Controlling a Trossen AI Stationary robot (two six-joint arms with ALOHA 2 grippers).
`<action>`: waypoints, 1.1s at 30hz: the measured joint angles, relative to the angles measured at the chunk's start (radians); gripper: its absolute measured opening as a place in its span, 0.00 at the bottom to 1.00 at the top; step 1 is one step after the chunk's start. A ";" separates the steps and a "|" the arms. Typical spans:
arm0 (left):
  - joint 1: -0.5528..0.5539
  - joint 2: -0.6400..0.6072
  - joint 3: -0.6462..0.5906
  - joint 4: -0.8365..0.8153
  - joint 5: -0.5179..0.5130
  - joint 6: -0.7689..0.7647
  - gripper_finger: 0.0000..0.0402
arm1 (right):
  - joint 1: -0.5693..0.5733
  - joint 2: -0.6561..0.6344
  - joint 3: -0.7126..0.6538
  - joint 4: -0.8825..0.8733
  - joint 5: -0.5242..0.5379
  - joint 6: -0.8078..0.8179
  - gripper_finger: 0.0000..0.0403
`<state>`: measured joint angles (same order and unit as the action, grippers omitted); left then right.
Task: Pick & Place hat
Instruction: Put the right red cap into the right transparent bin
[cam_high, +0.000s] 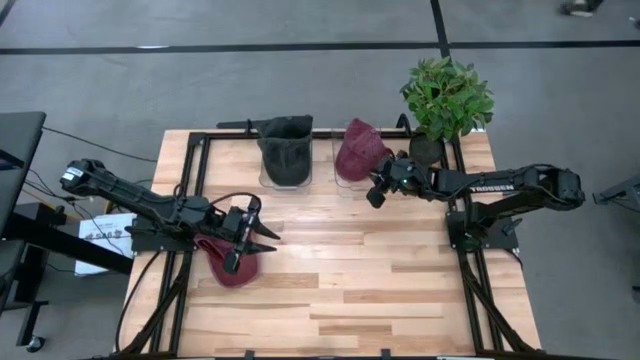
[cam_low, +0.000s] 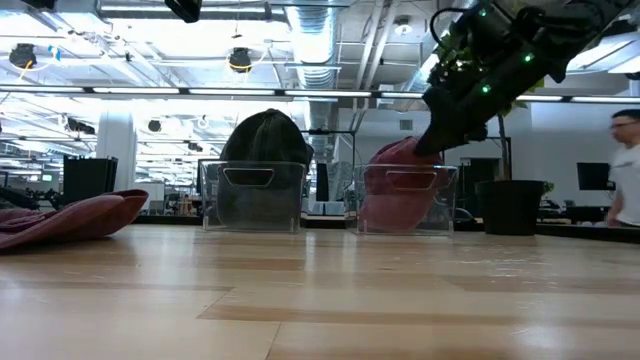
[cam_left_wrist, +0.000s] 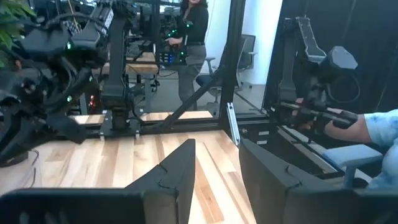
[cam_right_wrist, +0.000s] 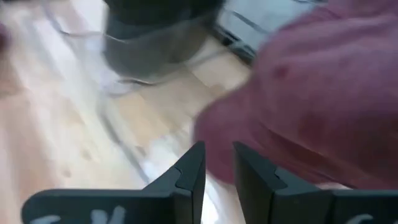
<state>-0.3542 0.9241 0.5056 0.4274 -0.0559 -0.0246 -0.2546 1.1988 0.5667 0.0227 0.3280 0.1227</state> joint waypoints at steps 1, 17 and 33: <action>0.000 0.000 0.000 0.001 0.000 0.004 0.30 | -0.006 0.000 0.000 -0.011 0.019 0.000 0.17; 0.000 0.000 0.000 0.000 0.000 0.009 0.30 | -0.106 0.000 0.000 0.068 0.303 -0.055 0.17; 0.001 0.000 0.001 0.000 0.000 0.009 0.30 | -0.181 0.000 0.000 0.243 0.263 -0.077 0.17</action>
<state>-0.3534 0.9241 0.5064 0.4271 -0.0559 -0.0158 -0.4360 1.1988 0.5667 0.2659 0.5906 0.0454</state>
